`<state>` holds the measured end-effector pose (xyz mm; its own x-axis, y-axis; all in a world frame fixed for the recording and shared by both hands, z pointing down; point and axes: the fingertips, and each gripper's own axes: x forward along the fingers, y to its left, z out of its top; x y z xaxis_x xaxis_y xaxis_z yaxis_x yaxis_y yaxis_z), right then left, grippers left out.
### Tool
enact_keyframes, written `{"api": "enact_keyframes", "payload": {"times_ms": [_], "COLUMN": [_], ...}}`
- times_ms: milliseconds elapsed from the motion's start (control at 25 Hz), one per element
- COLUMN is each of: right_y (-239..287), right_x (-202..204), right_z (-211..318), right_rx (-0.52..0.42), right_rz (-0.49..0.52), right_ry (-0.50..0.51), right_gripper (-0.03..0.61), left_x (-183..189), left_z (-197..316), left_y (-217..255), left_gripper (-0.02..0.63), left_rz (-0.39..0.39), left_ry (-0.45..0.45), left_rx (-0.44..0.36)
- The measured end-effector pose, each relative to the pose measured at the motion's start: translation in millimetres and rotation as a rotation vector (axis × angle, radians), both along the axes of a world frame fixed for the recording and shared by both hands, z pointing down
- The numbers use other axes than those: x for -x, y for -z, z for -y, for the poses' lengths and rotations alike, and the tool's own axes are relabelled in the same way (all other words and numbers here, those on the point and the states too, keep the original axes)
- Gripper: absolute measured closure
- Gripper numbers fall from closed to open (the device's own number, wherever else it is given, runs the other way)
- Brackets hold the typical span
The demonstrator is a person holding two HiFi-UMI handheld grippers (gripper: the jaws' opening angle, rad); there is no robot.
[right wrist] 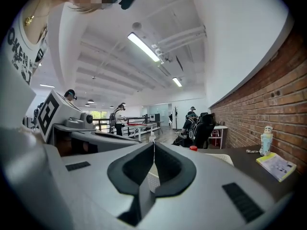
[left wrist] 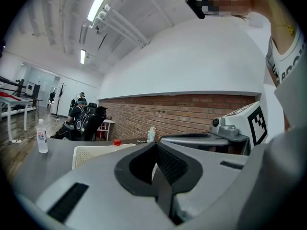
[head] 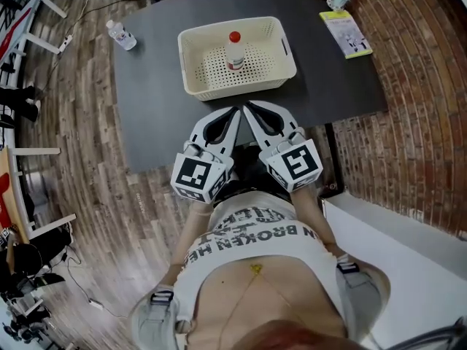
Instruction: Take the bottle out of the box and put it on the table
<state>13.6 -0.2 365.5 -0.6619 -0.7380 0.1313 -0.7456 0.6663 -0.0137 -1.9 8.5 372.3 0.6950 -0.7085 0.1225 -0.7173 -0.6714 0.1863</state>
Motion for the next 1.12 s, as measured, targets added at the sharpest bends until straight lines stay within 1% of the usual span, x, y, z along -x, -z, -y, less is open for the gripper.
{"api": "enact_keyframes", "payload": {"times_ms": [200, 360, 560, 760, 1120], "right_y": [2.1, 4.8, 3.4, -0.6, -0.9], "right_x": [-15.5, -21.3, -27.6, -37.8, -51.5], "right_z": [35.6, 56.4, 75.7, 91.7, 114.9], "right_rx": [0.006, 0.004, 0.004, 0.023, 0.022], "right_rz": [-0.001, 0.000, 0.007, 0.020, 0.017], "right_ry": [0.009, 0.027, 0.054, 0.059, 0.097], "right_gripper": [0.569, 0.569, 0.569, 0.569, 0.569], "left_x": [-14.5, -21.9, -28.4, -36.5, -48.9], "left_z": [33.5, 54.0, 73.2, 88.3, 112.1], "left_y": [4.1, 5.5, 3.6, 2.5, 2.6], "left_gripper": [0.606, 0.607, 0.606, 0.606, 0.607], "left_rz": [0.005, 0.011, 0.021, 0.028, 0.039], "left_ry": [0.004, 0.023, 0.051, 0.070, 0.113], "left_rx": [0.003, 0.006, 0.009, 0.014, 0.013]}}
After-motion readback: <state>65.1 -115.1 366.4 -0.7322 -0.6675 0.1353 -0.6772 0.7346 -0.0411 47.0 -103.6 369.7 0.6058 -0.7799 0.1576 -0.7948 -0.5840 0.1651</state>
